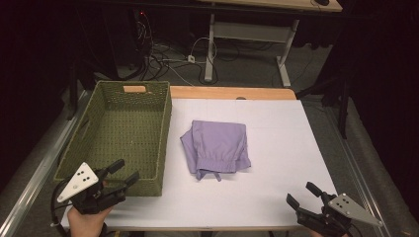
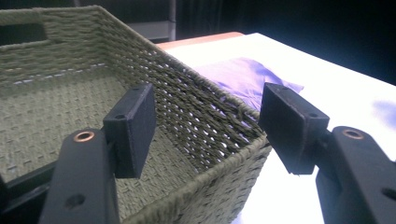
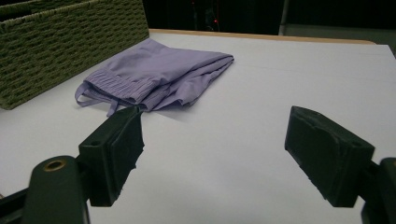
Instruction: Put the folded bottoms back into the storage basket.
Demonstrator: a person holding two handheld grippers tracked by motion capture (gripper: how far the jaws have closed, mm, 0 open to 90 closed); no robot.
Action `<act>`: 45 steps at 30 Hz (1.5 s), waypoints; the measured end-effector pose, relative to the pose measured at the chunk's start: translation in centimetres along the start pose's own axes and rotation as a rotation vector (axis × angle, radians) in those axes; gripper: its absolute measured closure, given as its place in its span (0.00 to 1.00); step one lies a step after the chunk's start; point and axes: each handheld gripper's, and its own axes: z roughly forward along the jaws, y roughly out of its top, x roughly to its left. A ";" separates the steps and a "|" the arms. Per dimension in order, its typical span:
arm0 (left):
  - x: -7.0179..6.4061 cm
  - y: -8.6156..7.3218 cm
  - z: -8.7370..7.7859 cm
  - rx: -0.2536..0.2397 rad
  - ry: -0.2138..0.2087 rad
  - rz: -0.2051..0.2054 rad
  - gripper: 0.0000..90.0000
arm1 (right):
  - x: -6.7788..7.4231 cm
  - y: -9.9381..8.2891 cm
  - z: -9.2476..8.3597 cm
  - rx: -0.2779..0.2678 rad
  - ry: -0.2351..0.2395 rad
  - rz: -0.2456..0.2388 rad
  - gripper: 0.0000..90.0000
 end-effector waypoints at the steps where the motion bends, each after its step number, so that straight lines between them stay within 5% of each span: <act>1: 0.0 0.0 0.1 -0.001 -0.005 -0.002 0.39 | 0.0 0.0 0.0 0.000 0.000 0.000 0.22; 7: -0.2 0.4 0.6 -0.006 -0.038 -0.040 0.38 | 0.0 0.0 0.0 0.002 0.002 -0.001 0.22; 21: -1.7 1.4 2.9 0.021 -0.086 0.041 0.36 | 0.0 0.0 0.1 0.005 0.006 -0.002 0.22; 45: -2.5 3.3 5.1 0.012 -0.145 0.036 0.35 | 0.0 0.0 0.1 0.008 0.000 0.001 0.22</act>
